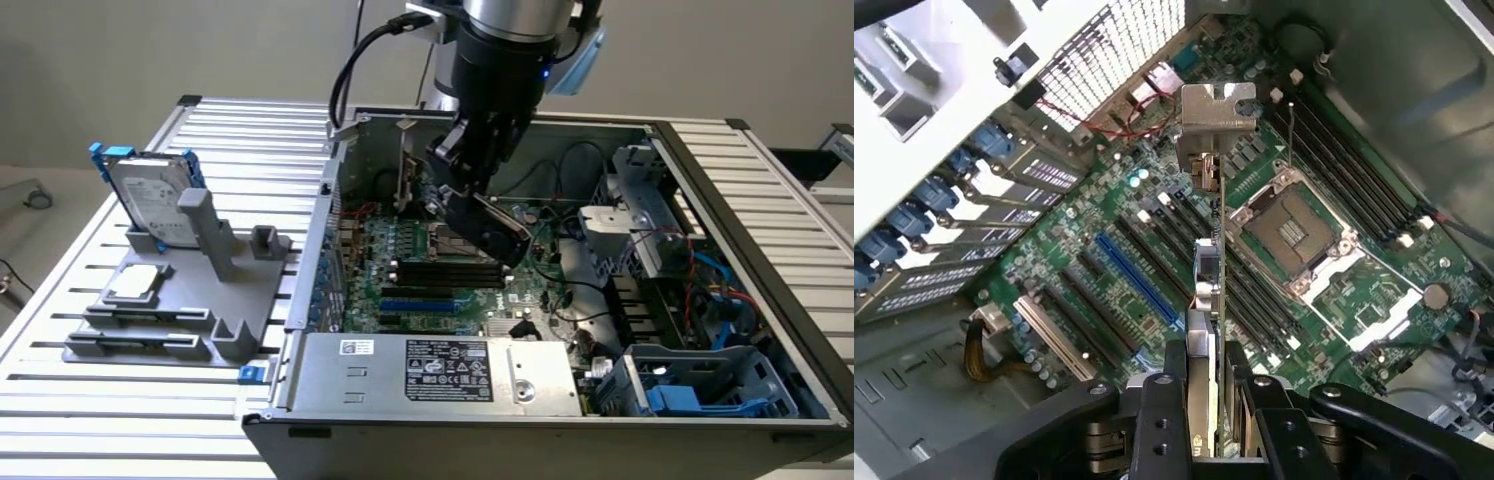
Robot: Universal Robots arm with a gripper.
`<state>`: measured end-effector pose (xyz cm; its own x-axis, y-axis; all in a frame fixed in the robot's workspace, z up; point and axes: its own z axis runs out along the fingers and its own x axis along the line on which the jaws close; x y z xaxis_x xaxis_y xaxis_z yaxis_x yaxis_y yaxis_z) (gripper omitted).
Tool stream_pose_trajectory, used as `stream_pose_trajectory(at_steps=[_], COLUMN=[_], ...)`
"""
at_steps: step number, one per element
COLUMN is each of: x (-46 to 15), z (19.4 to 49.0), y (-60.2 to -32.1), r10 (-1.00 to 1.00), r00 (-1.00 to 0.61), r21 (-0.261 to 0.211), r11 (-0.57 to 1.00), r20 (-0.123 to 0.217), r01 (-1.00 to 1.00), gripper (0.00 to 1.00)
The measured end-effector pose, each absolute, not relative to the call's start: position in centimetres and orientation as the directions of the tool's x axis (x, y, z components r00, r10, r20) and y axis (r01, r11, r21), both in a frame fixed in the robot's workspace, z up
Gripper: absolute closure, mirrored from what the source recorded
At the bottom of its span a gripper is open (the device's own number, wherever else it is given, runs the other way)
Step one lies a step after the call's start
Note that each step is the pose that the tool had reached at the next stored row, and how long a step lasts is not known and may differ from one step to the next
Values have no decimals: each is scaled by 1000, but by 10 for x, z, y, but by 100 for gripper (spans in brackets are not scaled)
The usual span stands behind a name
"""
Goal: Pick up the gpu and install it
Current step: 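Insert the gpu into the slot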
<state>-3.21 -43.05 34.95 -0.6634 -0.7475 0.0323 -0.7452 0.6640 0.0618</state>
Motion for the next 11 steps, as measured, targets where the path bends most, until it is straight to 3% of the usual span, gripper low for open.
stream_pose_trajectory(at_steps=[11], x=[-32], z=[348], y=[-431], r10=[-865], r00=[-501], r21=[62], r11=[502], r20=[32], r01=[-862], gripper=[74])
